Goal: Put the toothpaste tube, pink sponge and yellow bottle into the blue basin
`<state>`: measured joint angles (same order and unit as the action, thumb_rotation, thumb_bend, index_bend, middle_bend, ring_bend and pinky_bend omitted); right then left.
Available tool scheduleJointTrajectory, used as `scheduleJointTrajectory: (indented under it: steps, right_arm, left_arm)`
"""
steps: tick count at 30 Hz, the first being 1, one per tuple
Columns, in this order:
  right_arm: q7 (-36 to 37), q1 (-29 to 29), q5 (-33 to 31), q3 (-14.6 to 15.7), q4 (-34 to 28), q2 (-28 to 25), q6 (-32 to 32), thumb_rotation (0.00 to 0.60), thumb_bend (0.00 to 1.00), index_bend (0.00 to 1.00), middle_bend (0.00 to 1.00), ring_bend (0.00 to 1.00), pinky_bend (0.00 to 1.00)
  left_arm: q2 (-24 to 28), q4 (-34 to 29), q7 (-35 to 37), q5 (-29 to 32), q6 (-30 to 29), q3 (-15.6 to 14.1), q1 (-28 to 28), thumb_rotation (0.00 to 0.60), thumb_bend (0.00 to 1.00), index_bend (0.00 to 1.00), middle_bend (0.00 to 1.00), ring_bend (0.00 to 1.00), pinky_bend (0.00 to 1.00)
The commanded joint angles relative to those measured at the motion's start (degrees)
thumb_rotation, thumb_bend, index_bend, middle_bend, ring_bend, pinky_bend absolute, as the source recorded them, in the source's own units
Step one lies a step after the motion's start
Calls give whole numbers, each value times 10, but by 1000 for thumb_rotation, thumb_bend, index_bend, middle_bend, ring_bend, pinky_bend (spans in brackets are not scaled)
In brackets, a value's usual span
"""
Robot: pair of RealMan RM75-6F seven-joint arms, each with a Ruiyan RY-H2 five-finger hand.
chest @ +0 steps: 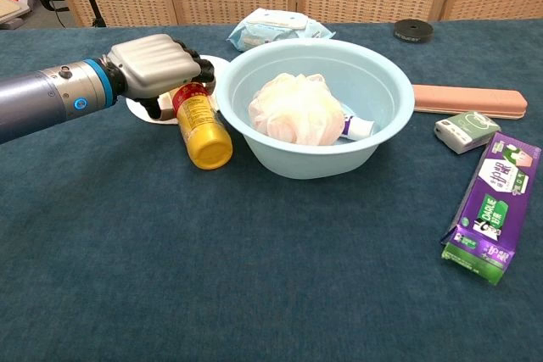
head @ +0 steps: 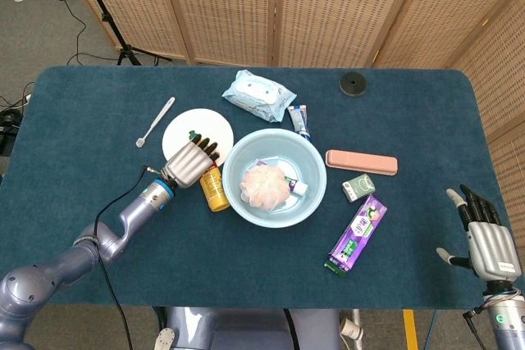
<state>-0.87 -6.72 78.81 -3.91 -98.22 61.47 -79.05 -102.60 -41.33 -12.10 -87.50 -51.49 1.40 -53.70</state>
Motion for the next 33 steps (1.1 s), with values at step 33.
scheduleJointTrajectory:
  steps: [33]
  right_arm:
    - [22,18,67,17,-36,-23,-32,600,131,82,0,0,62]
  left_arm:
    - [233,-229,-9,2,-133,36,66,600,403,855,455,512,421]
